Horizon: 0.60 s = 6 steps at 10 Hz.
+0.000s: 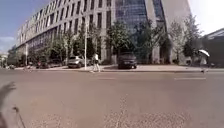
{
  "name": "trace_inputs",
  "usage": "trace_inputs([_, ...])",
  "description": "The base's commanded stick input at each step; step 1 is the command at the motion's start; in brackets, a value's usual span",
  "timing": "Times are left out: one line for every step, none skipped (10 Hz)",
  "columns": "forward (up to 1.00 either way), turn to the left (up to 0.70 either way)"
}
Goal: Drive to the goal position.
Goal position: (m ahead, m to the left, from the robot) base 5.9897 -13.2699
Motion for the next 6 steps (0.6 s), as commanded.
trace_inputs([0.45, -0.27])
trace_inputs([0.45, -0.27])
trace_inputs([0.45, -0.27])
trace_inputs([0.45, -0.27])
trace_inputs([0.45, -0.27])
trace_inputs([0.45, -0.27])
